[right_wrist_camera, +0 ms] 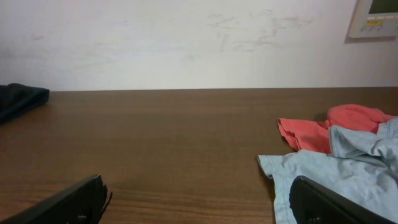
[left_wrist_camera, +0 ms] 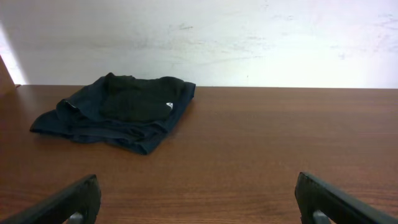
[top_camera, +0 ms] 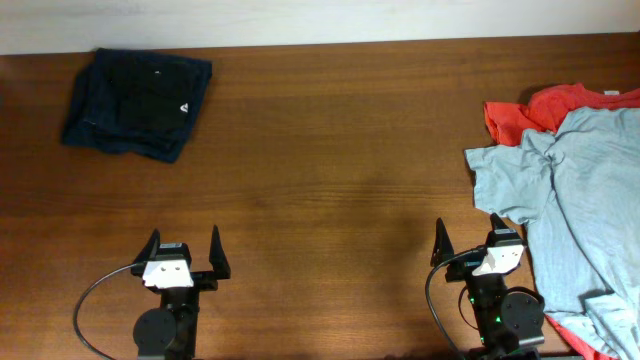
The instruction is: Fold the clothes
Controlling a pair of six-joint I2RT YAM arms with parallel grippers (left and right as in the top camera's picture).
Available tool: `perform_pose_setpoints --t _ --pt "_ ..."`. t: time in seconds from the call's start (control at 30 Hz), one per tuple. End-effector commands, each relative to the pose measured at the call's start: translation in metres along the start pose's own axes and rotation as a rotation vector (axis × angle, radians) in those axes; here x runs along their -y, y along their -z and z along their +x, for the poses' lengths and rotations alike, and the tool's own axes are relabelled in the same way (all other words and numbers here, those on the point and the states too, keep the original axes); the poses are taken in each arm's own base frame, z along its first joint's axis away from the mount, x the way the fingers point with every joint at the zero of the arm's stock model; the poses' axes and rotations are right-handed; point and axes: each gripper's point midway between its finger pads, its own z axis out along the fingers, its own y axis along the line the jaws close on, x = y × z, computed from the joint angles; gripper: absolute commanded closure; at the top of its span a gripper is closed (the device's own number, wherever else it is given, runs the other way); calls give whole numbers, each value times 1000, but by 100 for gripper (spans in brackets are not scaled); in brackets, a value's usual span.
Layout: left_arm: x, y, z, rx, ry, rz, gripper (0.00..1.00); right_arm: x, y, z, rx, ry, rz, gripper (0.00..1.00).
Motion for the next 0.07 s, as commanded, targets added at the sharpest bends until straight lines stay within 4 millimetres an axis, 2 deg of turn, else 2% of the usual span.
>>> perform_pose_setpoints --t 0.0,0.03 --pt "1 0 0 3 -16 3 1 5 0 2 -2 -2 24 1" --pt "1 0 0 3 -16 3 1 5 0 2 -2 -2 24 1"
